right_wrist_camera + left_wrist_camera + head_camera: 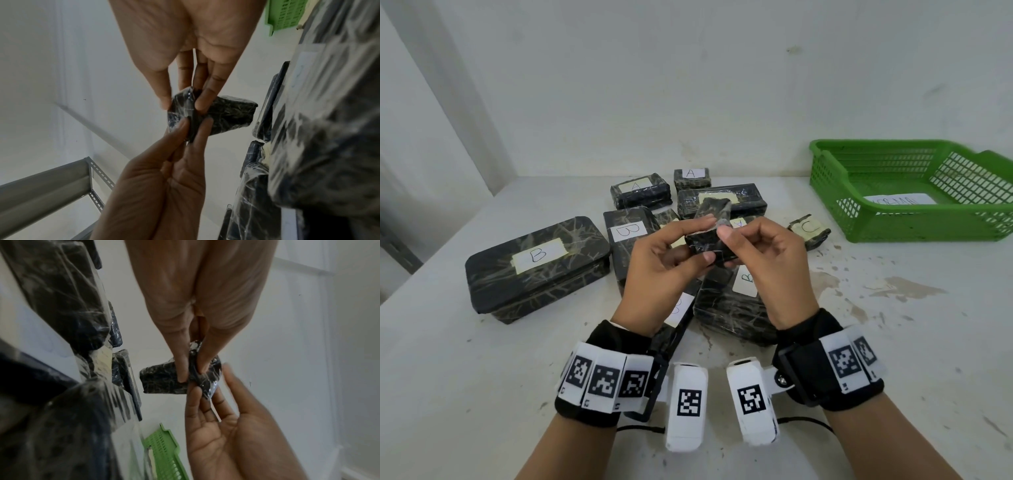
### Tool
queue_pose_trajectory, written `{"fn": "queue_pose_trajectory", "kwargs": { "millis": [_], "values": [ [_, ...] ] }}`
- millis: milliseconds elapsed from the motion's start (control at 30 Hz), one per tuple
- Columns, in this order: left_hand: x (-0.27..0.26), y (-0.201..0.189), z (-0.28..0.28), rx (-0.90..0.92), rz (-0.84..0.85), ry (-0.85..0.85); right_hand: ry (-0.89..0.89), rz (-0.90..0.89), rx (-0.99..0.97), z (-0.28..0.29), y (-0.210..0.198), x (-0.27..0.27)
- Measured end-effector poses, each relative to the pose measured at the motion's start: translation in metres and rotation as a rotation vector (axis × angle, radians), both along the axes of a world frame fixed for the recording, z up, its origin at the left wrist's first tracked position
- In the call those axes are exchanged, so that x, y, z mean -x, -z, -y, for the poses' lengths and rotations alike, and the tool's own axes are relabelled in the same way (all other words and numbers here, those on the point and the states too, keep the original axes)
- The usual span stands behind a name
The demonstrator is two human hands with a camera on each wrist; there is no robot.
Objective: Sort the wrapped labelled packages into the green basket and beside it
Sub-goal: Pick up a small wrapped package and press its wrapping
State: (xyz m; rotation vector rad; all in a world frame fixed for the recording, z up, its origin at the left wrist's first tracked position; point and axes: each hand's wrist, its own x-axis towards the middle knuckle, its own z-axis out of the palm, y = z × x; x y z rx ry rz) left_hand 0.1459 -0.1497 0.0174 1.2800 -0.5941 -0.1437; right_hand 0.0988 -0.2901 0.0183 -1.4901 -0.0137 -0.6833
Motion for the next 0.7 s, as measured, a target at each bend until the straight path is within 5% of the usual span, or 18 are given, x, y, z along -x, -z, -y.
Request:
{"fn": "queue_pose_trajectory", "kwargs": {
  "millis": [267, 700],
  "values": [
    [0.0011, -0.0041, -0.0038, -0.040, -0.027, 0.060, 0.105, 0.003, 0.066, 0.0011, 0.0042, -0.0013],
    [-0.0021, -0.0027, -0.0050, 0.028, -0.063, 0.027, 0.000, 0.007, 0.080, -0.0005, -0.0001, 0.0006]
  ]
}}
